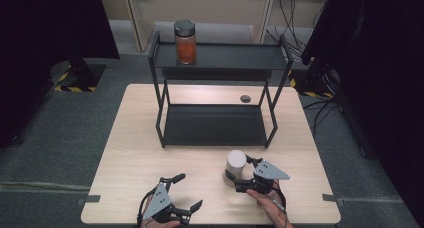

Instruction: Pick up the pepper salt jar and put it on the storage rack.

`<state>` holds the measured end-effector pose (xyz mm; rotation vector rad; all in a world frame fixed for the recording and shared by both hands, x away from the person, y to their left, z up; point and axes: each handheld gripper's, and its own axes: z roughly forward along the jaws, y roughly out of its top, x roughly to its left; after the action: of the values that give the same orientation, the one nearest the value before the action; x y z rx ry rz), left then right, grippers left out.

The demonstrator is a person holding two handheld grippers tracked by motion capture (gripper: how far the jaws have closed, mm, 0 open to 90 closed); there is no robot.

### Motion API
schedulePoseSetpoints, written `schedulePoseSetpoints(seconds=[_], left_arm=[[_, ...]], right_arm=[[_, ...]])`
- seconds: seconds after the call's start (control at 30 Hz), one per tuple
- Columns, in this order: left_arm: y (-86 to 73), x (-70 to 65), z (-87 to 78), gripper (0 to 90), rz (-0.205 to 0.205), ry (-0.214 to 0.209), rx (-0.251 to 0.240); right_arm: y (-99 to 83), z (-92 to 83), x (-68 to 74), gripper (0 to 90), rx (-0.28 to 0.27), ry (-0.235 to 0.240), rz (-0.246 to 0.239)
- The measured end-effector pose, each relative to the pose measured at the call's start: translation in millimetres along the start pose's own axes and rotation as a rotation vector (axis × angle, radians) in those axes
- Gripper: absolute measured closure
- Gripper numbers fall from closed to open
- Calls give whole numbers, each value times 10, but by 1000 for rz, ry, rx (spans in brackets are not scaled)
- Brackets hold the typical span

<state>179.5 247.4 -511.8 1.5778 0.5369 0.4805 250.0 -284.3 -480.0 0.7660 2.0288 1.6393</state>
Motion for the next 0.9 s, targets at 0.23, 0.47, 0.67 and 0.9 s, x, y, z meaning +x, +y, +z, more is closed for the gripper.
schedulePoseSetpoints(seconds=[0.23, 0.47, 0.67, 0.9], left_arm=[[-2, -1, 2, 31, 1, -1, 0], [-1, -4, -1, 32, 2, 0, 0], [-2, -5, -1, 33, 1, 0, 0], [-2, -5, -9, 33, 2, 4, -2]], right_arm=[[24, 29, -14, 314, 16, 0, -6], [50, 23, 22, 347, 21, -7, -8], [83, -9, 60, 350, 14, -19, -7], [166, -51, 84, 351, 9, -6, -3]])
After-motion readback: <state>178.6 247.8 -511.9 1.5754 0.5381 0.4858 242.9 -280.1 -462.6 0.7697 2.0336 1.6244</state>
